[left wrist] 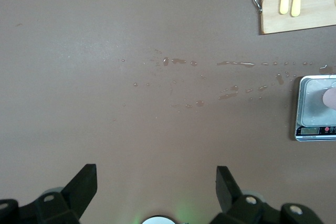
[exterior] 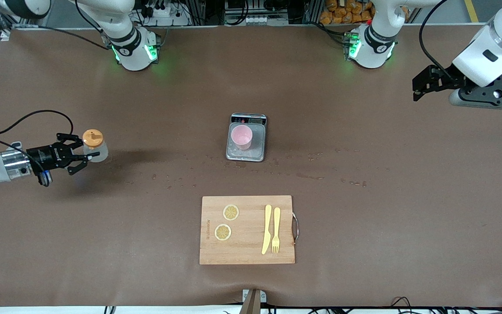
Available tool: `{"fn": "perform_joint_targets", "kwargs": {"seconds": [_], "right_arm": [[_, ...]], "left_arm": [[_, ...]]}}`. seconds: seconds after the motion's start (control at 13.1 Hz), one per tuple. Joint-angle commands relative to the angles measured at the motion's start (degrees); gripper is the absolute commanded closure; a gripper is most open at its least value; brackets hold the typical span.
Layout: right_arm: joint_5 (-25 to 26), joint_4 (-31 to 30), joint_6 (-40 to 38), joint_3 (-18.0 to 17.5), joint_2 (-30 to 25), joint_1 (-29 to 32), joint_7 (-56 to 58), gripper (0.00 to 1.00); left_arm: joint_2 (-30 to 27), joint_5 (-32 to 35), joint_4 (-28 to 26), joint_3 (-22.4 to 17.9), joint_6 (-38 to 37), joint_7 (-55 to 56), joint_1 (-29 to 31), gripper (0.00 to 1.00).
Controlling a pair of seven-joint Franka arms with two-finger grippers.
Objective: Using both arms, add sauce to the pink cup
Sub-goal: 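Lower the white bottle onto the table with the right gripper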
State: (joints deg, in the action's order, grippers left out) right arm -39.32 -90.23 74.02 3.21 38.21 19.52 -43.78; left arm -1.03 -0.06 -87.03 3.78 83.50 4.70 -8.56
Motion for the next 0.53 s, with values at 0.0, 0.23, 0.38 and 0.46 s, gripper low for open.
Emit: {"fn": "perform_joint_targets", "kwargs": {"seconds": [0.0, 0.23, 0.38, 0.46], "right_arm": [[-2.1, 0.8, -1.6, -1.1, 4.4, 4.1, 6.3, 0.69], [-4.5, 0.8, -1.6, -1.1, 10.1, 8.0, 12.5, 0.68], [-6.4, 0.9, -1.7, -1.2, 13.1, 9.6, 14.8, 0.68], [-6.5, 0.9, -1.7, -1.1, 13.5, 9.6, 14.9, 0.68]], "left_arm": [[-0.8, -0.3, 0.2, 0.1, -1.0, -0.7, 0.4, 0.0], [-0.8, -0.2, 0.2, 0.1, -0.9, -0.4, 0.3, 0.0], [-0.7, 0.1, 1.5, -0.4, -1.0, -0.3, 0.4, 0.0], [-0.7, 0.1, 1.5, -0.4, -1.0, 0.0, 0.4, 0.0]]}}
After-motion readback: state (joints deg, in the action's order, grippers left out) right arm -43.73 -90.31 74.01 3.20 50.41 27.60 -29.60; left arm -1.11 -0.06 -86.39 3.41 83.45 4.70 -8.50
